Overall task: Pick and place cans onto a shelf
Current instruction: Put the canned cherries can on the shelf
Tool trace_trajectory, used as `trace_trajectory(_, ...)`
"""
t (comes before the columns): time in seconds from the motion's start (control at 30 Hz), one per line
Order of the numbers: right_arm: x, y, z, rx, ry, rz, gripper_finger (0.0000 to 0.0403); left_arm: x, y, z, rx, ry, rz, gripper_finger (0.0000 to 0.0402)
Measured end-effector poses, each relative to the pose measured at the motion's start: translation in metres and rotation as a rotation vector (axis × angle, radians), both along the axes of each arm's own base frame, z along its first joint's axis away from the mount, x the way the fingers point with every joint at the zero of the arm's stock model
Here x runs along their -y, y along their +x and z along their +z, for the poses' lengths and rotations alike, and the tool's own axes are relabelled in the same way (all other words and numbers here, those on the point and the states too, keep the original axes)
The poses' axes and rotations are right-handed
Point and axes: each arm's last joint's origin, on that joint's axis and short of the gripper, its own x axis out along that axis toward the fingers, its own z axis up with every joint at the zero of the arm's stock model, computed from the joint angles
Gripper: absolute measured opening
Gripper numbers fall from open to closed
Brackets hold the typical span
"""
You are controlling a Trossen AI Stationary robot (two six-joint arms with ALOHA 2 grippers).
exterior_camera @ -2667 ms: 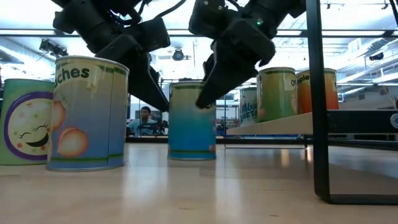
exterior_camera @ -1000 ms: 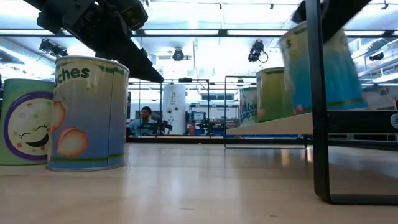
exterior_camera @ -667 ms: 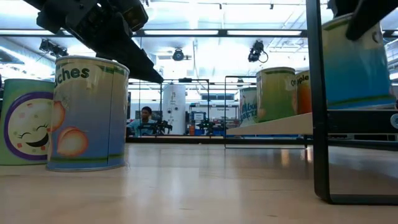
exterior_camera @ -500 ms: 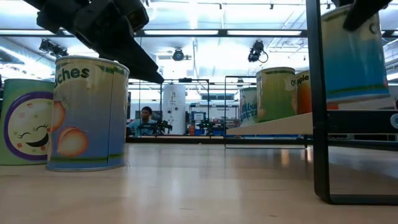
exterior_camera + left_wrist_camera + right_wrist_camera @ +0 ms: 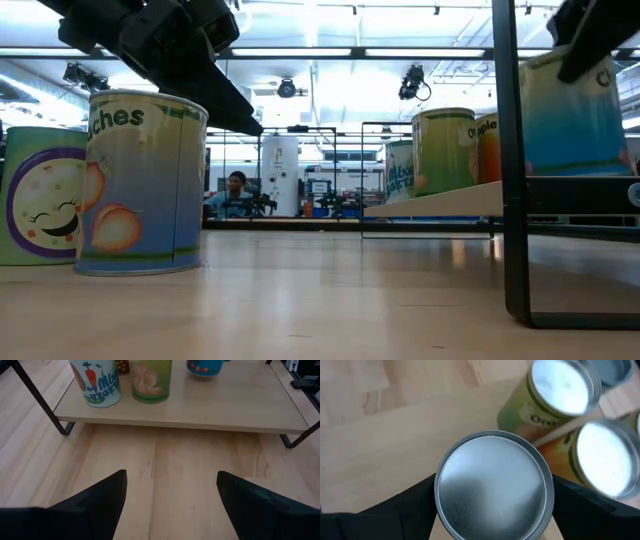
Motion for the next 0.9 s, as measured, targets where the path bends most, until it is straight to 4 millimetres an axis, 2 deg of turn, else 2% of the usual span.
trace_trajectory(0.3,0.028,-0.022,-0.02,0.055,-0.011,-0.071,0.0339,0.0,0.0,0.0,0.001,-0.001,0.0,0.0313)
trace_trajectory(0.53,0.033,-0.024,-0.023,0.077,0.016,-0.088,0.0368,0.0,0.0,0.0,0.001,-0.001,0.001,0.0313)
trace_trajectory(0.7,0.03,-0.022,-0.016,0.064,0.048,-0.083,0.0391,0.0,0.0,0.0,0.001,-0.003,0.002,0.0314)
trace_trajectory(0.9,0.028,-0.019,0.002,0.073,0.066,-0.074,0.0393,0.0,0.0,0.0,0.001,-0.003,0.002,0.0314)
